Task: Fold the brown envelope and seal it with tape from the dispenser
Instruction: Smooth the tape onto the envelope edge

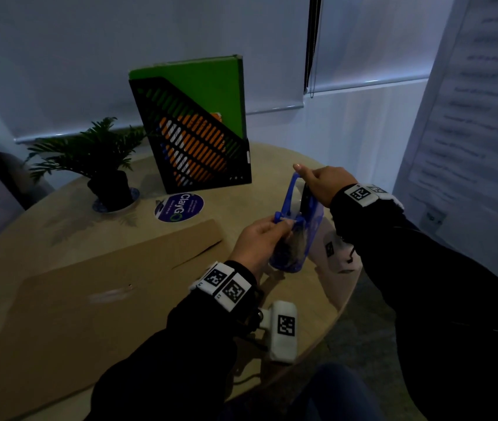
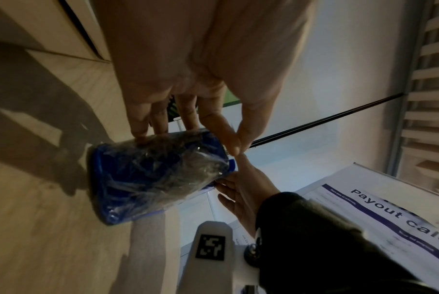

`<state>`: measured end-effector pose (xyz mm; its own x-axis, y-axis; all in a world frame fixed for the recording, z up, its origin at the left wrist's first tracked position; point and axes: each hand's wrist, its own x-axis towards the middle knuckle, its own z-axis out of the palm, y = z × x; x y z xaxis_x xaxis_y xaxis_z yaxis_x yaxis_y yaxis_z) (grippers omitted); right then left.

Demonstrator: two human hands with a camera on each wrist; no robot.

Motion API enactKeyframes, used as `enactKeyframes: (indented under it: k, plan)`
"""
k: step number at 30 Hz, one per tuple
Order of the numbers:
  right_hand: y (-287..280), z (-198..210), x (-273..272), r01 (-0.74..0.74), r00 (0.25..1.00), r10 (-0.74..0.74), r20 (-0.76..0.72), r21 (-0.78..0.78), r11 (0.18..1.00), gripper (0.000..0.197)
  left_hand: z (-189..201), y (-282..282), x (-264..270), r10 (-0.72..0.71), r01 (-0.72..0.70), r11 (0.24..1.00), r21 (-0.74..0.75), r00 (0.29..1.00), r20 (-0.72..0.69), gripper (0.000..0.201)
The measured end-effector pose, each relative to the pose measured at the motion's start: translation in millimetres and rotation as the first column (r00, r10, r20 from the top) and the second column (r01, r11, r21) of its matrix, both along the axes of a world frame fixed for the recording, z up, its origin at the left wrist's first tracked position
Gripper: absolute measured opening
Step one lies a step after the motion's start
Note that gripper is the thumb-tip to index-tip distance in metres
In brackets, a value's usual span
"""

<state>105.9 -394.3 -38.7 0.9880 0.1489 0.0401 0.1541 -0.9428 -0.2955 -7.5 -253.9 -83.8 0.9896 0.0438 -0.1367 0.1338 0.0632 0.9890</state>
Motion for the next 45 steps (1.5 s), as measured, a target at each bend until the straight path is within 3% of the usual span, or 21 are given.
enactKeyframes:
  k: [4,14,18,23,27,31,39,45]
  plan:
    - [0,0,-1,0.007,1.0,-0.007,0.001,0.001,1.0,0.081,-4,2,1,0.014,-0.019,0.995,0.098,0.999,0.044,0.034]
    - [0,4,-5,0.029,1.0,-0.028,-0.007,0.024,0.999,0.079,-1,8,1,-0.043,0.016,0.965,0.262,0.994,0.101,0.035]
    - [0,8,-8,0.038,0.999,-0.036,-0.031,0.043,0.998,0.077,4,18,-3,-0.163,0.105,0.899,0.425,0.981,0.101,0.034]
    - [4,21,-14,0.022,0.991,-0.01,-0.133,0.087,0.996,0.064,17,42,-18,-0.187,0.15,0.93,0.337,0.979,0.079,0.024]
    - [22,26,-27,-0.051,0.998,0.041,0.054,0.207,0.977,0.047,29,77,-27,-0.141,0.075,0.921,0.382,0.979,0.148,0.017]
    - [55,29,-56,-0.237,0.964,0.173,0.204,0.353,0.905,0.029,33,102,-34,-0.12,0.04,0.923,0.383,0.975,0.187,0.019]
    - [103,20,-90,-0.354,0.89,0.449,-0.084,0.492,0.795,0.025,26,135,-46,-0.092,-0.036,0.896,0.442,0.96,0.265,0.016]
    - [127,18,-96,-0.359,0.854,0.505,-0.123,0.564,0.744,0.024,24,156,-53,-0.076,-0.074,0.856,0.512,0.961,0.265,0.014]
